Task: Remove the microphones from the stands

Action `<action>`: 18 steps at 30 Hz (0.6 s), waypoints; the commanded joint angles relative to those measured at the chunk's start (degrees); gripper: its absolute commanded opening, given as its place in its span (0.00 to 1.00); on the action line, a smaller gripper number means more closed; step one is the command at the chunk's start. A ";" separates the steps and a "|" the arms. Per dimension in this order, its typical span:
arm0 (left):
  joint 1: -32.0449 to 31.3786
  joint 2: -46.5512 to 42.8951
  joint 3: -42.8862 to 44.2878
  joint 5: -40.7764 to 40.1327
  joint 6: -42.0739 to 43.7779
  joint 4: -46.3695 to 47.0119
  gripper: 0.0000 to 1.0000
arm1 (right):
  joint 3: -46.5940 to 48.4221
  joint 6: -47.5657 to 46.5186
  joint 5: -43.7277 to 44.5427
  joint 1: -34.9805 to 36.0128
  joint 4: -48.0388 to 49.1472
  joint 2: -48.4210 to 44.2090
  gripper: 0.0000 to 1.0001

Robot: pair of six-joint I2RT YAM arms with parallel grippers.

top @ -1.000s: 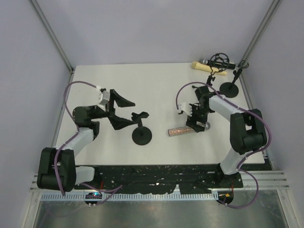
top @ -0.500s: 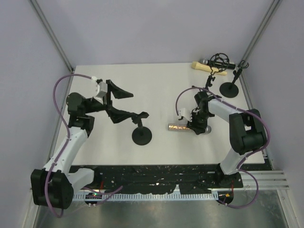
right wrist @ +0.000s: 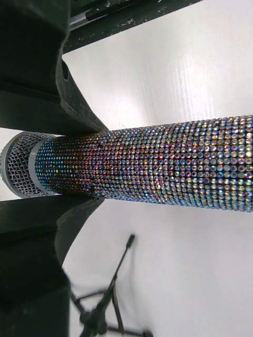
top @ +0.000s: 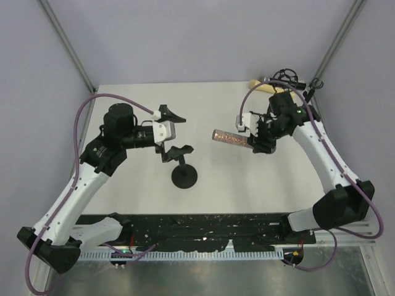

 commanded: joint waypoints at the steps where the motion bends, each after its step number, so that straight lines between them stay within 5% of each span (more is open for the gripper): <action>1: -7.48 1.66 7.55 -11.00 14.89 -14.10 1.00 | 10.20 0.12 -10.05 0.65 -13.09 -7.10 0.06; 9: -19.52 6.85 14.57 -24.99 19.04 -17.18 1.00 | 10.04 8.99 -4.79 10.31 -9.50 -14.31 0.06; 18: -28.92 11.42 19.42 -33.60 22.37 -22.88 1.00 | 10.21 12.86 -5.84 12.69 -7.30 -16.07 0.06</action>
